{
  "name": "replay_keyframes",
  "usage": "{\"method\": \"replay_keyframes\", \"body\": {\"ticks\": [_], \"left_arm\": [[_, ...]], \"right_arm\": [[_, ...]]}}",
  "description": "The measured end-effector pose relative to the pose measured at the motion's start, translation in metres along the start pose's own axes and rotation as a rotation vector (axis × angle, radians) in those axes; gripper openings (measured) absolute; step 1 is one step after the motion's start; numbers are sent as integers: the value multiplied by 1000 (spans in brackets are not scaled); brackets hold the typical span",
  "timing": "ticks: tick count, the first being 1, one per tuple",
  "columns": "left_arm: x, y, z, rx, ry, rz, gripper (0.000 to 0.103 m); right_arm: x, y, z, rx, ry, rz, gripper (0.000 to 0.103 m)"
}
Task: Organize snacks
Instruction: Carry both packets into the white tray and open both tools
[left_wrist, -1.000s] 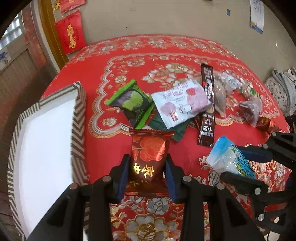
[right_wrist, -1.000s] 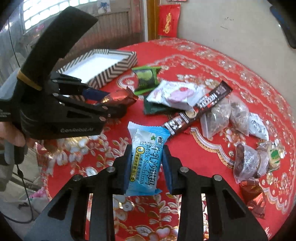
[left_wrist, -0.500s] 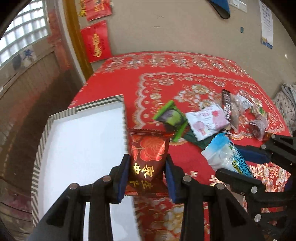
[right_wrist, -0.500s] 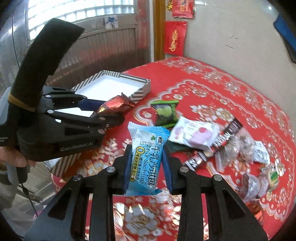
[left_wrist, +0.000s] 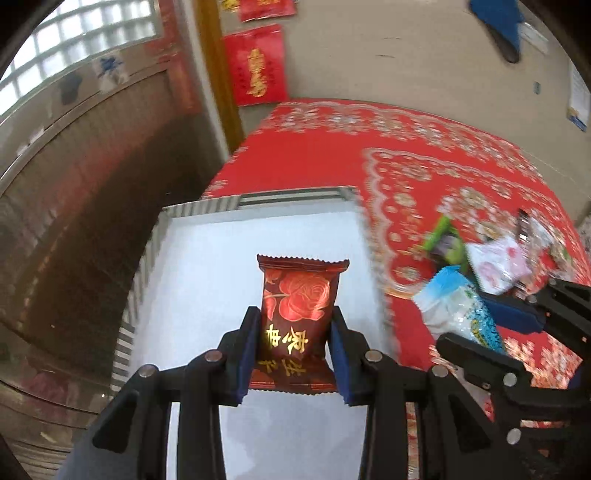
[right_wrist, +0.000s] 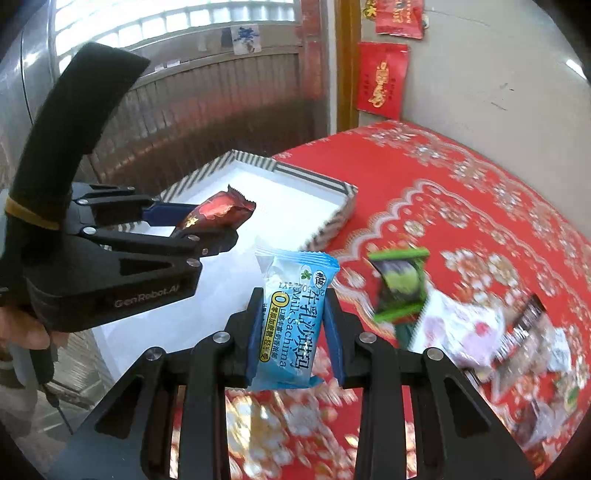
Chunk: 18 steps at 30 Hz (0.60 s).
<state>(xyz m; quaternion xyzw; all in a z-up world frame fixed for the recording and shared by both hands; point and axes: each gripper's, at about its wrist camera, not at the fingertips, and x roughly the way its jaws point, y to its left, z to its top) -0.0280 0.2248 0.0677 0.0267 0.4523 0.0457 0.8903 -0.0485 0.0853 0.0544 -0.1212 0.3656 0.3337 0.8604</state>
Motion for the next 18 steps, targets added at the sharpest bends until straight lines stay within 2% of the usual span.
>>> {"method": "replay_keyframes", "body": {"ticks": [7, 13, 18], "left_arm": [[36, 44, 22, -87, 56, 50, 38], [68, 64, 26, -142, 118, 73, 38], [85, 75, 24, -176, 152, 75, 38]], "right_arm": [[39, 13, 41, -6, 14, 10, 30], [84, 17, 72, 4, 44, 16, 29], [114, 21, 78, -10, 92, 6, 29]]}}
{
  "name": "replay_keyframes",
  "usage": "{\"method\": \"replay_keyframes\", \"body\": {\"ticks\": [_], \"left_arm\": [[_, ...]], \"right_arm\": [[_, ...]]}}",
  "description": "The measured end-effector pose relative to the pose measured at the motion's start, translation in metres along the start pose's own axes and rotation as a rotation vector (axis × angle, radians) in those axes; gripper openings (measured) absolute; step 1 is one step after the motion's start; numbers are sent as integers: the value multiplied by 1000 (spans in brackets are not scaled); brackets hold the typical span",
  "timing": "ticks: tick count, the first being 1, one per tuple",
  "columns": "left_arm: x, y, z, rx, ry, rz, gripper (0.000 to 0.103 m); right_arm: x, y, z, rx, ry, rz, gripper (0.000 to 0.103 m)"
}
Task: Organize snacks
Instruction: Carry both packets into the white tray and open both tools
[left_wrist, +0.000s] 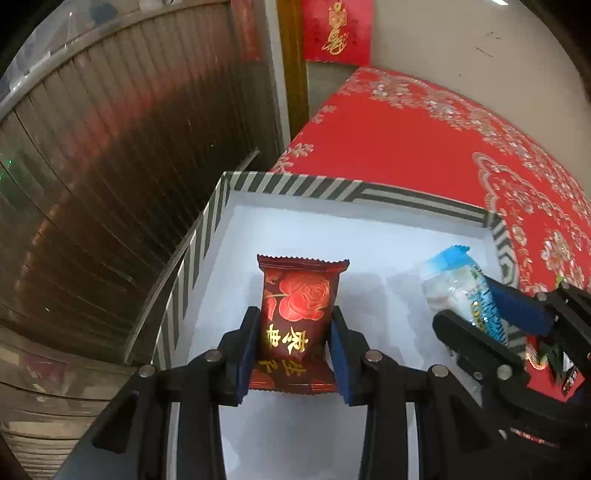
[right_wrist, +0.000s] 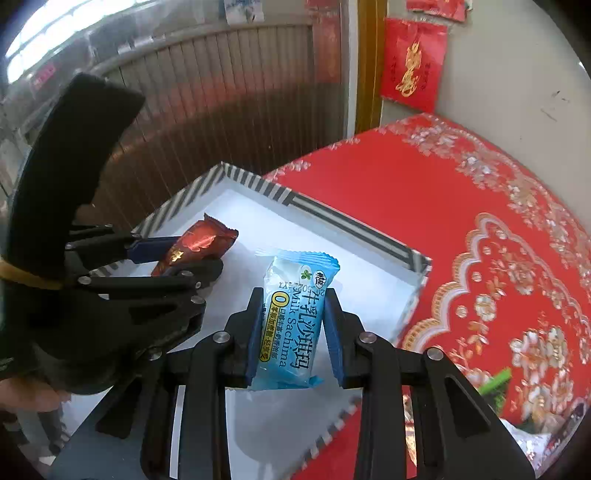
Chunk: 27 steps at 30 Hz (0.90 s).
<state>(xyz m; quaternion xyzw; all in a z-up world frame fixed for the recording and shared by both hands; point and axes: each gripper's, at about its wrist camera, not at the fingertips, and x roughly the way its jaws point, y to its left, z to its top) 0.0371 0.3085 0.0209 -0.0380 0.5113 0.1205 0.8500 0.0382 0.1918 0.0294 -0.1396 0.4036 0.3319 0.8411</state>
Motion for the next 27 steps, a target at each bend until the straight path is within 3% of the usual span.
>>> {"method": "replay_keyframes", "body": {"ticks": [10, 11, 16, 21, 27], "left_arm": [[5, 1, 0, -19, 7, 12, 41], [4, 2, 0, -24, 10, 5, 44], [-2, 10, 0, -58, -13, 22, 75], [-20, 17, -3, -89, -42, 16, 82], [-48, 2, -16, -54, -91, -9, 87]], "right_arm": [[24, -5, -4, 38, 53, 29, 31], [24, -6, -5, 40, 52, 30, 31], [19, -5, -6, 49, 38, 43, 31], [0, -7, -7, 67, -10, 65, 36], [-43, -19, -20, 81, -73, 56, 36]]}}
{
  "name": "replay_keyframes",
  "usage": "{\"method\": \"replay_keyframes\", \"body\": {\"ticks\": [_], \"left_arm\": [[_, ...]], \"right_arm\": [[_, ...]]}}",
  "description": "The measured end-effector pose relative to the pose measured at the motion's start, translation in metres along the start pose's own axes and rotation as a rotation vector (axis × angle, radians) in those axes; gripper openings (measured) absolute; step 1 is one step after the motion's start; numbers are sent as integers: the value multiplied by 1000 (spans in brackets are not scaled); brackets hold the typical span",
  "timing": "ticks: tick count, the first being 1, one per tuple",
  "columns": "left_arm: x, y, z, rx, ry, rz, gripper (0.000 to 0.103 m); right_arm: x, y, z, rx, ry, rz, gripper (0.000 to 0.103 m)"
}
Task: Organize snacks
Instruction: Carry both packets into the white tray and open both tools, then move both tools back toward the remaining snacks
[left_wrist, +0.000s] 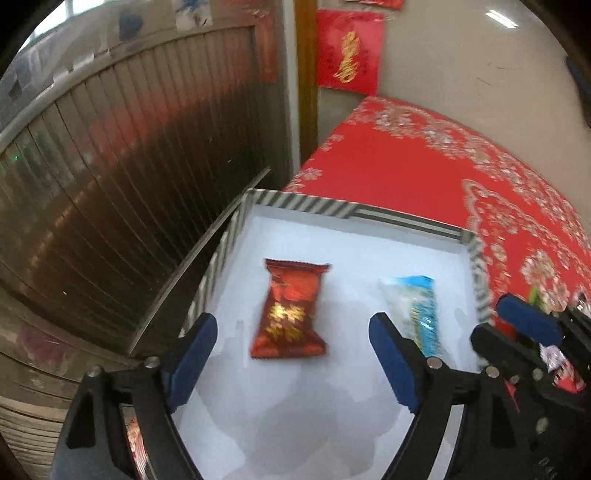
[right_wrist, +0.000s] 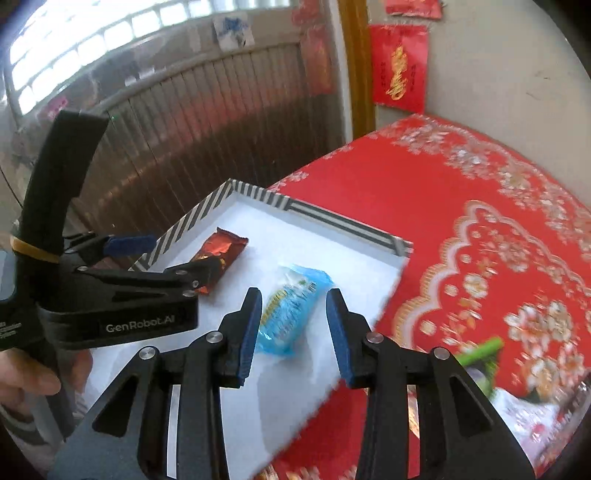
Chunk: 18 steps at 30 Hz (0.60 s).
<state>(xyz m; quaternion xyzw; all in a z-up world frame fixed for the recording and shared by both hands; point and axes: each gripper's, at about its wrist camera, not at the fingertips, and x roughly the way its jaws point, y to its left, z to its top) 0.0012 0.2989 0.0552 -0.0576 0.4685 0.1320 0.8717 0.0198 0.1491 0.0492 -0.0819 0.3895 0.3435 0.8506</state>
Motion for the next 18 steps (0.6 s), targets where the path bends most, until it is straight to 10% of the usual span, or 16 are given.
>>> {"method": "replay_keyframes", "body": {"ticks": [18], "left_arm": [[-54, -103, -38, 145, -57, -145, 91]], "right_arm": [[-126, -95, -105, 120, -58, -185, 36]]}}
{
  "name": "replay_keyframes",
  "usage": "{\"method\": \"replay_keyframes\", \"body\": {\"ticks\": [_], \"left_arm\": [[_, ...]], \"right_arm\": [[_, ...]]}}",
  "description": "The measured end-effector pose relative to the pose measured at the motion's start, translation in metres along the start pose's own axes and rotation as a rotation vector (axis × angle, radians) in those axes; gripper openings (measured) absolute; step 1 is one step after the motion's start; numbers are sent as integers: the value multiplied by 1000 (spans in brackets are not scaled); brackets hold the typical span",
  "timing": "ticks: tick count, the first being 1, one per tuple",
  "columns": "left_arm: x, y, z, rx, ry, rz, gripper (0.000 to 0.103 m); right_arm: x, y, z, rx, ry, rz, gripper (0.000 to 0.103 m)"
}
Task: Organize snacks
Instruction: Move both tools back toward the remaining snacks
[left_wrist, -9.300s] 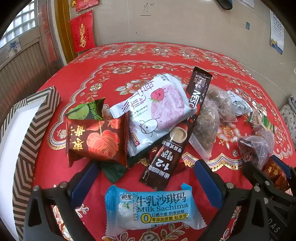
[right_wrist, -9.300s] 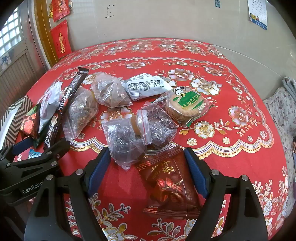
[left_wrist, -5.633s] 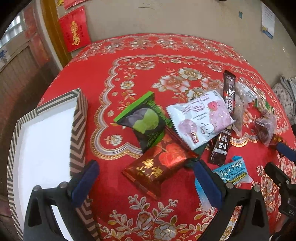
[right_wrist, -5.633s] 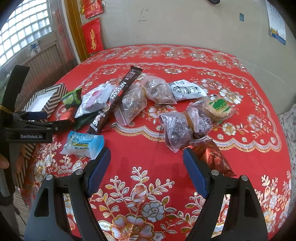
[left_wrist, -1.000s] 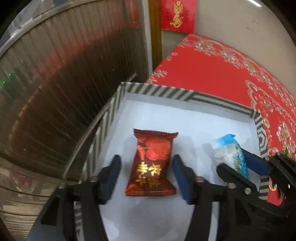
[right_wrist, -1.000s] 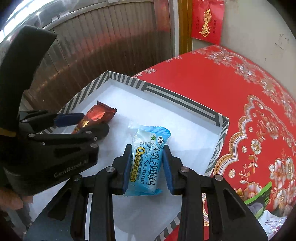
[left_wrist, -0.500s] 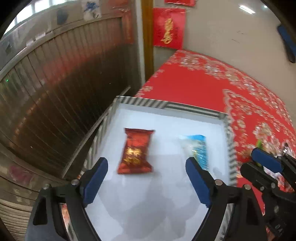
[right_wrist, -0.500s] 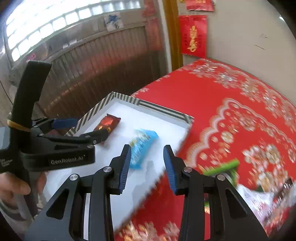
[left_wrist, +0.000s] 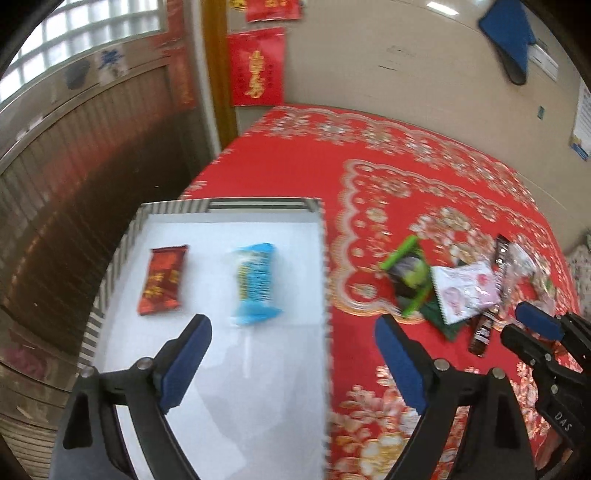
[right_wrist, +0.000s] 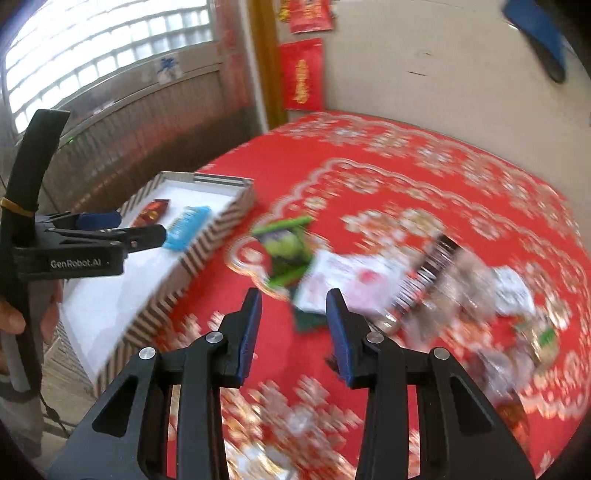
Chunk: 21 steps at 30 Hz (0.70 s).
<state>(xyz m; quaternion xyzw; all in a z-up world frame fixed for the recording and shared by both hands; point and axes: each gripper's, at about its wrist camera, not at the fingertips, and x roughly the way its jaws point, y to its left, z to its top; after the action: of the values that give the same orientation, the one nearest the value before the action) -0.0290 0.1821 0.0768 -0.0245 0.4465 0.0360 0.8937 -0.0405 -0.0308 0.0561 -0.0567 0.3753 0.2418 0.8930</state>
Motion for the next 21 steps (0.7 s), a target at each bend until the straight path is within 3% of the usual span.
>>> {"method": "replay_keyframes", "body": {"ticks": [9, 14, 17, 21], "left_arm": [[5, -52, 3, 45, 27, -44, 91], [13, -78, 7, 53, 59, -79, 91], [17, -88, 13, 57, 51, -42, 91], [33, -86, 23, -16, 88, -49, 91]], "right_arm": [[-23, -60, -37, 98, 10, -80, 36], [-28, -79, -48, 147, 12, -67, 36], [-32, -84, -49, 157, 0, -63, 36], [-29, -81, -42, 150, 2, -10, 36]]}}
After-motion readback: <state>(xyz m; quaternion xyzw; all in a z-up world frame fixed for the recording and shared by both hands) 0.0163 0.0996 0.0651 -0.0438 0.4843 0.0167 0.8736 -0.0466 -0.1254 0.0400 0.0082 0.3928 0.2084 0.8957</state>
